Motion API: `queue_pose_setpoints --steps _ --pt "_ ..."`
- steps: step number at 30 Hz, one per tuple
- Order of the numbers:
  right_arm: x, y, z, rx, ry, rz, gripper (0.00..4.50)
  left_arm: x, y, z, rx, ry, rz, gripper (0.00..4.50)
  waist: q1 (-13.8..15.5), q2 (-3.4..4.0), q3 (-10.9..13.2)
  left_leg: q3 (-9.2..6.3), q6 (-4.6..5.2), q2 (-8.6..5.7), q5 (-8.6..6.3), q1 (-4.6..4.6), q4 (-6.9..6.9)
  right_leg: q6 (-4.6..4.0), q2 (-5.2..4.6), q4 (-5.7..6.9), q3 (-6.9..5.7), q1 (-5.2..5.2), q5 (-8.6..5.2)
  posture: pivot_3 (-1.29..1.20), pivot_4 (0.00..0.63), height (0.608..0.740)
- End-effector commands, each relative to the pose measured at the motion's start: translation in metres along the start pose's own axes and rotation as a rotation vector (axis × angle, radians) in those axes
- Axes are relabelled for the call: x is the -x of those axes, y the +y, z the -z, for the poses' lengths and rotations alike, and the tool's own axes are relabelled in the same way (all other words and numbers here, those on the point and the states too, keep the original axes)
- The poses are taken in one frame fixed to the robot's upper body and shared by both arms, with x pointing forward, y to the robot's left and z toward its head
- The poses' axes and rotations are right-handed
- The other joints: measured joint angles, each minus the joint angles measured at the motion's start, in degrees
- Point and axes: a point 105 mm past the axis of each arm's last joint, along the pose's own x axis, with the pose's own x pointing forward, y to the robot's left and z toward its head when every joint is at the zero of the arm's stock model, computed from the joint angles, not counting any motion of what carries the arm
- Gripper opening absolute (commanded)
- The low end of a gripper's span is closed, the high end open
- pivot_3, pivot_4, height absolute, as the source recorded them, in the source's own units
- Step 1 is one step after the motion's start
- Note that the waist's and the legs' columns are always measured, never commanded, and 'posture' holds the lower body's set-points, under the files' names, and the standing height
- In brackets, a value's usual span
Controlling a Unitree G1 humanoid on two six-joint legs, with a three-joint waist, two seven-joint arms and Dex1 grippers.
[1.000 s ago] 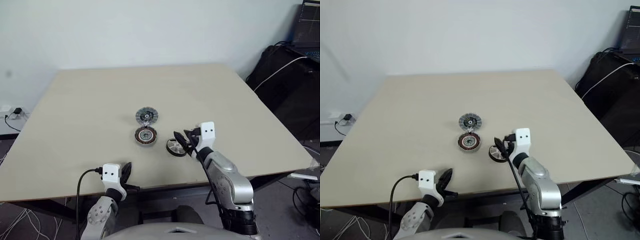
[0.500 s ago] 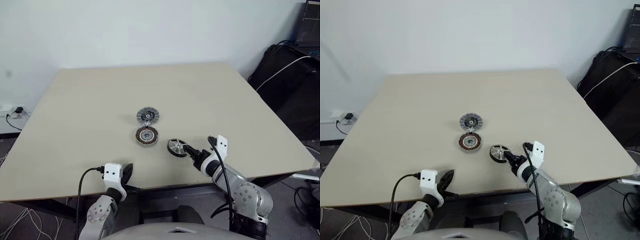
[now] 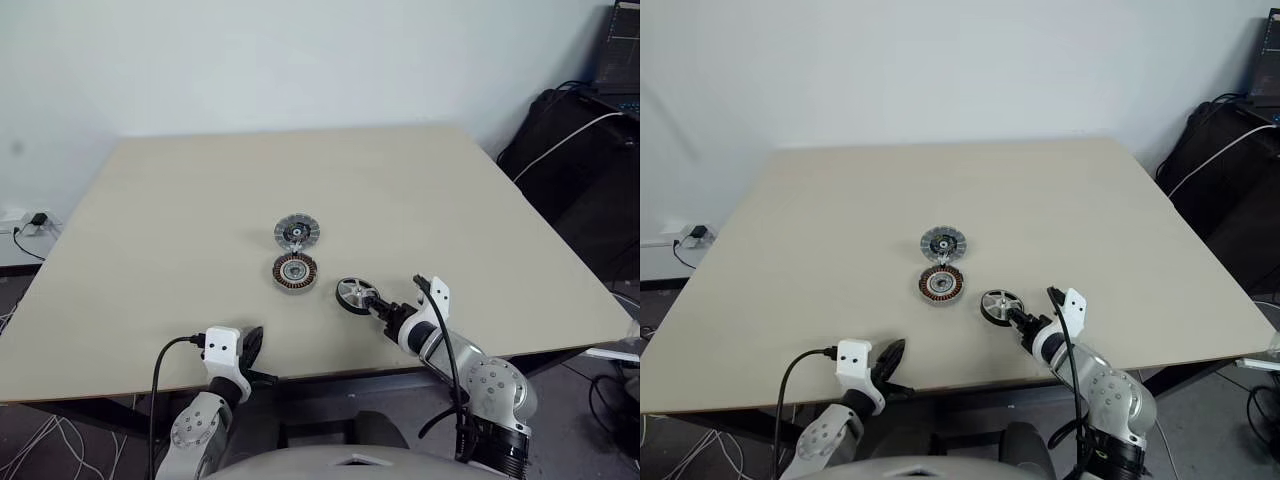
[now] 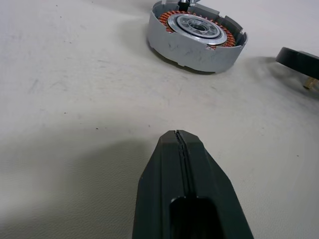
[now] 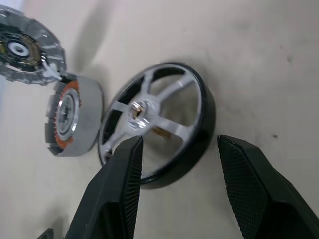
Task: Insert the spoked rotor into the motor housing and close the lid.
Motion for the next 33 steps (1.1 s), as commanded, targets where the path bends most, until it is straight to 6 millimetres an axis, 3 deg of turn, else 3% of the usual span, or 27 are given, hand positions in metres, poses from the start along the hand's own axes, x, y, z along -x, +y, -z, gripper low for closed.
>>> queue_pose_setpoints --steps 1,9,12,17,18,26,33 --pt "-0.007 0.022 0.0 -0.073 -0.015 -0.087 2.54 0.0 0.001 -0.021 -0.03 -0.083 -0.001 0.0 0.0 0.0 0.0 0.0 0.01 0.0 0.0 0.0 0.0 0.0 0.0 0.0 0.0 0.0 0.0 0.0 0.0 0.74" --pt "-0.011 0.019 0.005 -0.22 0.014 -0.124 2.54 0.001 0.005 -0.024 -0.048 -0.088 -0.006 0.0 0.0 0.0 0.0 0.0 0.24 0.0 0.13 0.0 0.0 0.0 0.0 0.0 0.01 0.02 0.0 0.0 0.0 0.74" --pt "-0.013 0.015 0.004 -0.277 0.006 -0.118 1.91 0.001 0.006 -0.024 -0.051 -0.088 -0.006 0.0 0.0 0.01 0.0 0.0 0.23 0.01 0.13 0.01 0.0 0.0 0.0 0.0 0.0 0.02 0.0 0.0 0.0 0.74" --pt "-0.012 0.016 0.002 -0.315 -0.002 -0.134 0.33 0.002 0.006 -0.025 -0.06 -0.089 -0.004 0.0 -0.2 0.04 0.0 0.01 0.25 0.01 0.13 0.0 -0.01 0.0 -0.01 -0.01 0.02 0.02 0.0 0.0 0.0 0.74" --pt "-0.012 0.018 0.001 -0.32 -0.006 -0.143 0.21 0.002 0.007 -0.025 -0.064 -0.089 -0.004 0.0 -0.2 0.04 0.0 0.01 0.26 0.01 0.13 0.0 -0.01 0.0 -0.01 -0.01 0.02 0.02 0.0 0.0 0.0 0.74" --pt "-0.008 0.055 -0.007 -0.326 0.006 -0.308 0.21 0.002 0.007 -0.025 -0.066 -0.092 -0.005 0.0 -0.5 0.08 0.0 0.01 0.27 0.02 0.13 0.0 -0.01 0.0 -0.02 -0.01 0.06 0.02 0.0 0.0 0.0 0.74" --pt "-0.038 0.074 0.007 -0.21 0.115 -0.276 0.21 0.001 0.008 -0.026 -0.081 -0.093 0.0 0.0 -0.8 0.1 0.0 0.01 0.28 0.03 0.14 0.01 0.0 -0.02 0.0 -0.01 0.05 0.03 0.03 0.0 0.0 0.74"
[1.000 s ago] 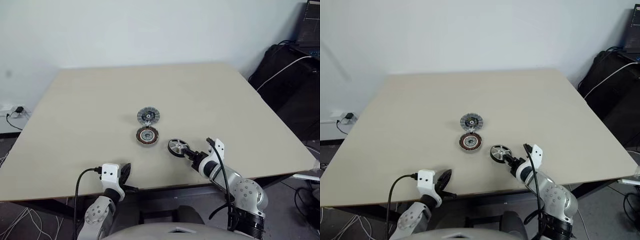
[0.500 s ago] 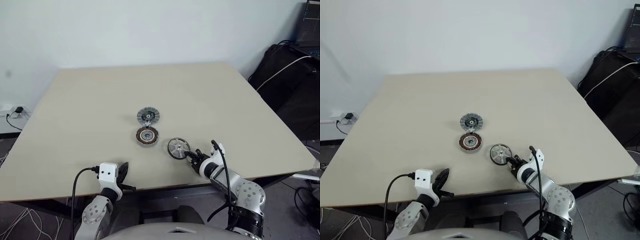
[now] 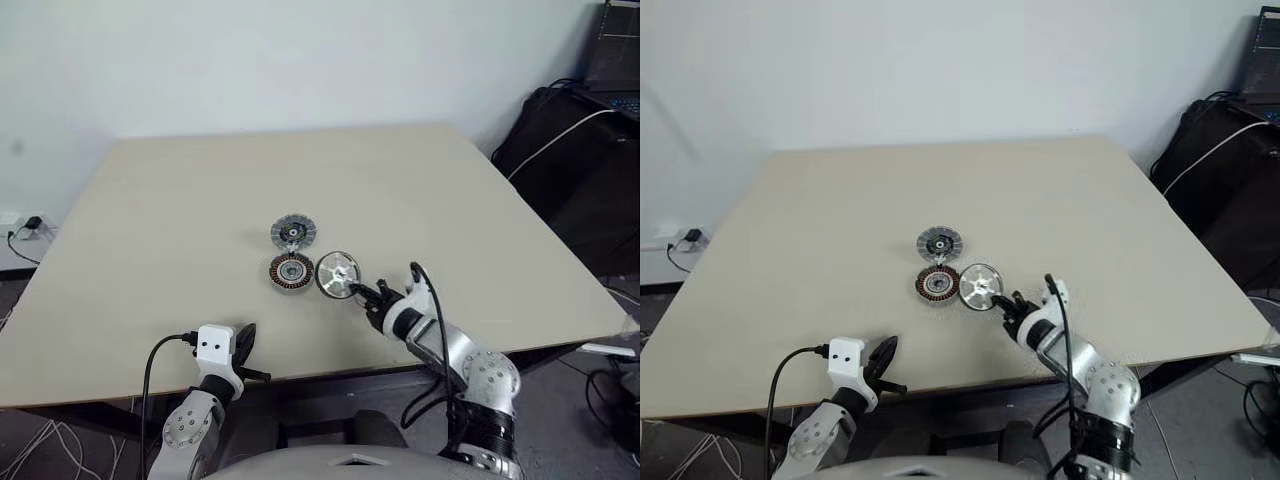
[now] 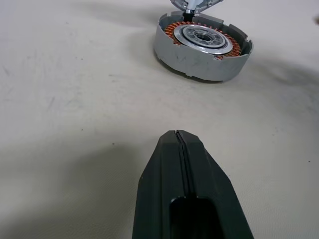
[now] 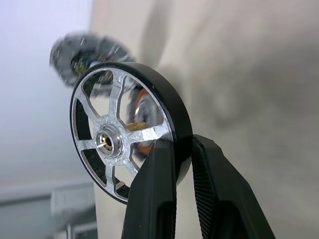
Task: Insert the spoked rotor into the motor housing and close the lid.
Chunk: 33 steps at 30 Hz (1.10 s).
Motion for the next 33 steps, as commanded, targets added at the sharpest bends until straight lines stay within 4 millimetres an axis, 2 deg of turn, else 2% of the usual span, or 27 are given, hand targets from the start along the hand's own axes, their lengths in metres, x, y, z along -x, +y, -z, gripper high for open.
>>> queue_pose_setpoints --steps 1,5,13,20,33 --pt "-0.024 0.024 0.011 0.027 0.042 -0.048 0.21 -0.002 -0.001 -0.019 -0.039 -0.072 0.011 0.0 0.0 0.01 0.0 0.01 0.0 0.0 0.0 0.0 0.0 -0.02 0.0 0.0 -0.02 0.0 0.02 0.0 0.0 0.74" --pt "-0.042 0.035 0.015 0.08 0.077 -0.063 0.21 -0.001 0.0 -0.02 -0.048 -0.079 0.0 0.0 0.1 0.01 0.0 0.04 0.04 -0.04 0.0 -0.02 0.0 -0.21 0.01 -0.01 -0.01 -0.01 0.18 0.0 0.0 0.74" --pt "-0.062 0.052 0.016 0.137 0.101 -0.09 0.21 0.001 0.005 -0.025 -0.111 -0.122 -0.053 0.0 0.1 0.0 0.0 0.07 0.07 -0.04 0.01 0.0 0.01 -0.16 0.08 -0.01 0.01 0.01 0.26 0.0 0.0 0.74" --pt "-0.073 0.045 0.019 0.182 0.119 -0.047 0.21 -0.001 0.005 -0.029 -0.136 -0.165 -0.064 0.0 0.2 0.02 -0.1 0.08 0.07 -0.05 0.01 0.01 0.02 -0.15 0.05 -0.01 0.03 0.01 0.29 0.0 0.0 0.74" --pt "-0.073 0.036 0.004 0.235 0.089 0.002 0.21 -0.003 0.001 -0.027 -0.119 -0.16 -0.049 0.0 0.1 0.09 -0.2 0.08 0.06 -0.05 0.01 0.02 0.04 -0.16 0.05 0.01 0.03 0.01 0.32 0.0 0.0 0.74"
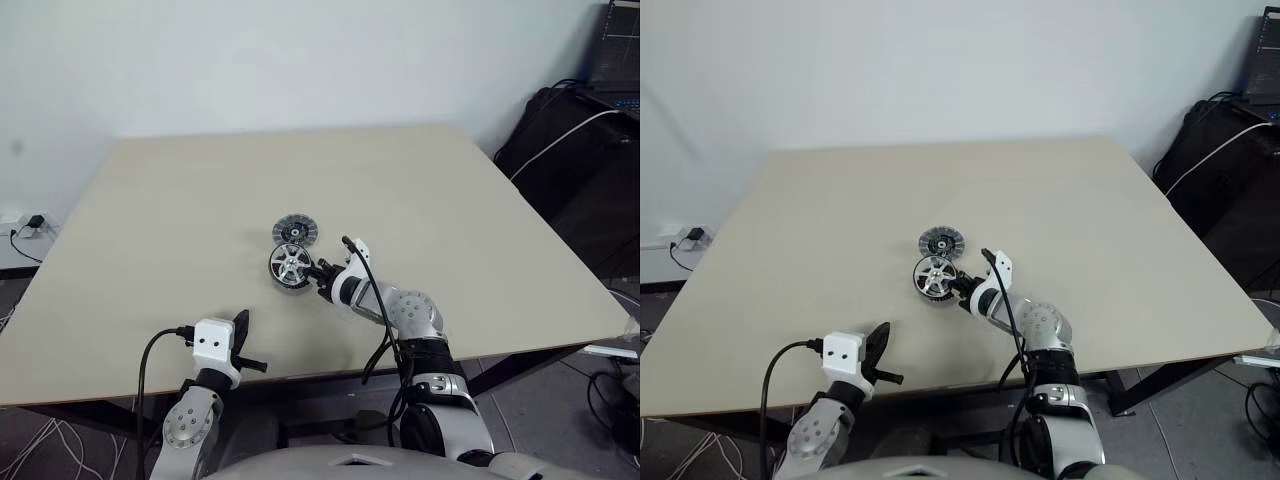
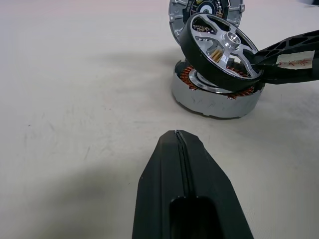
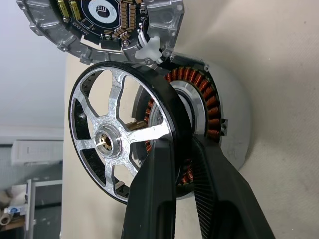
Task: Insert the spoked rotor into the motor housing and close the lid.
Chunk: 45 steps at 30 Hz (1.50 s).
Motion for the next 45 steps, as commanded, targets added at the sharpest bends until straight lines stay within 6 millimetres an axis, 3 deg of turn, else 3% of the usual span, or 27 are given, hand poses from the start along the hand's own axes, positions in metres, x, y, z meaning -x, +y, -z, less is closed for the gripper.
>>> queue_pose_setpoints --steps 1,18,32,42,45 --pt "0.003 0.008 -0.012 0.03 -0.037 -0.02 0.21 -0.002 -0.002 -0.006 0.006 -0.031 0.008 0.0 0.0 0.02 0.0 0.0 0.0 0.0 0.0 0.0 0.0 0.0 0.0 0.0 0.0 0.01 0.0 0.0 0.0 0.74" --pt "0.013 0.003 -0.024 0.054 -0.07 0.004 0.21 -0.003 -0.005 -0.004 0.02 -0.023 0.02 0.0 0.1 0.12 -0.1 0.0 0.01 -0.02 0.0 0.02 0.06 0.01 0.11 0.0 -0.01 0.06 0.01 0.0 0.0 0.74" --pt "0.014 0.02 -0.018 0.09 -0.032 -0.055 0.21 -0.005 -0.006 -0.001 0.037 -0.016 0.028 0.0 0.0 0.14 -0.2 0.01 0.01 -0.01 0.0 0.03 0.07 0.01 0.26 0.02 0.01 0.06 0.01 0.0 0.0 0.74" --pt "0.007 0.014 -0.014 0.112 -0.012 -0.015 0.21 -0.004 -0.006 -0.002 0.035 -0.019 0.021 0.0 0.0 0.14 -0.2 0.01 0.01 -0.01 0.0 0.02 0.07 0.02 0.27 0.02 0.01 0.05 0.01 0.0 0.0 0.74" --pt "0.005 0.012 -0.014 0.118 -0.008 -0.008 1.14 -0.003 -0.006 -0.001 0.037 -0.018 0.018 0.0 0.0 0.15 -0.2 0.01 0.01 -0.01 0.01 0.03 0.08 0.02 0.27 0.02 0.01 0.05 0.01 0.0 0.0 0.74"
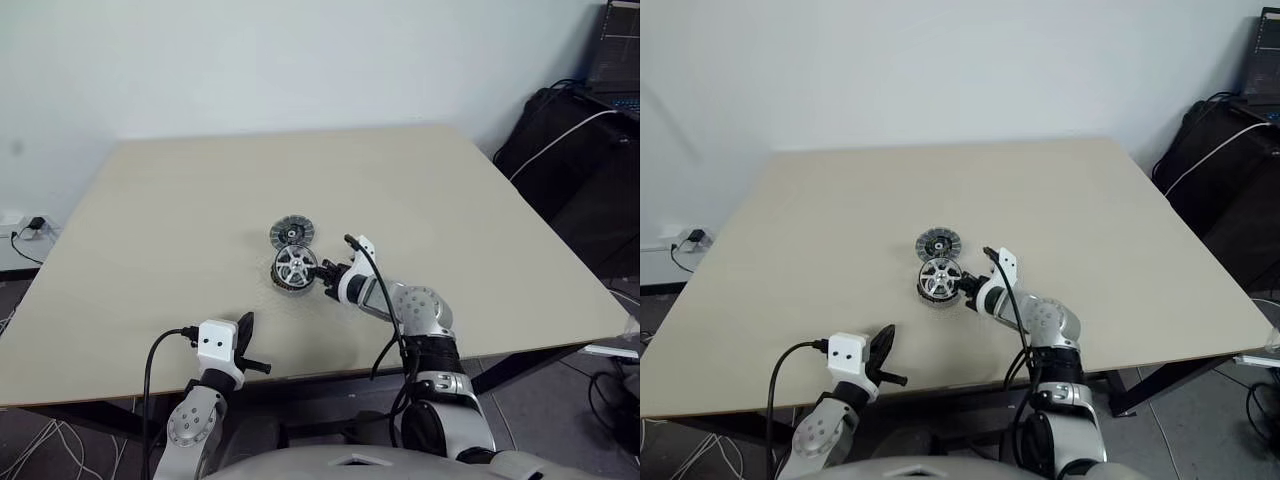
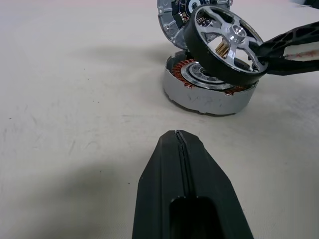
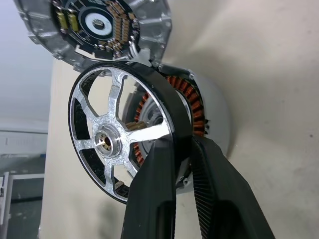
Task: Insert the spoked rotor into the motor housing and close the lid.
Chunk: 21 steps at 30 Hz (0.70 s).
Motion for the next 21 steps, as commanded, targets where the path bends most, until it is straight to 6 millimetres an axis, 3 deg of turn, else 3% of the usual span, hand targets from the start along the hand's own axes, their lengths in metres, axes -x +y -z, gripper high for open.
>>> queue_pose_setpoints --steps 1,8,13,16,21 --pt "-0.003 0.014 -0.009 0.032 -0.026 -0.04 1.46 -0.001 0.0 -0.009 -0.004 -0.037 -0.002 0.0 0.0 0.01 0.0 0.0 0.0 0.0 0.0 0.01 0.0 0.0 0.0 0.0 0.0 0.01 0.0 0.0 0.0 0.74" --pt "0.003 0.02 -0.018 0.04 -0.056 -0.064 3.71 -0.001 0.0 -0.008 0.001 -0.037 -0.006 0.0 0.0 -0.04 -0.2 0.0 0.0 0.0 0.0 0.04 0.01 0.0 -0.03 0.0 0.0 0.04 0.0 0.0 0.0 0.74" --pt "0.017 0.027 -0.031 0.091 -0.127 -0.078 3.71 -0.001 0.0 -0.008 0.004 -0.039 -0.006 0.0 0.0 -0.03 -0.2 -0.01 0.0 0.0 0.0 0.01 0.02 0.01 -0.24 0.0 0.0 0.01 0.0 0.0 0.0 0.74" --pt "0.027 0.038 -0.032 0.306 -0.166 -0.075 3.71 -0.001 0.0 -0.009 0.003 -0.041 -0.008 0.0 0.1 -0.04 -0.2 -0.01 0.0 0.0 -0.01 0.01 -0.01 0.0 -0.24 -0.01 -0.01 -0.01 0.0 0.0 0.0 0.74" --pt "0.015 0.039 -0.022 0.707 -0.203 -0.017 2.15 -0.002 0.001 -0.011 -0.008 -0.052 -0.007 0.0 -0.3 -0.04 -0.2 0.03 0.01 0.0 -0.01 0.03 0.02 0.0 0.02 -0.01 0.01 0.01 -0.02 0.0 0.0 0.74"
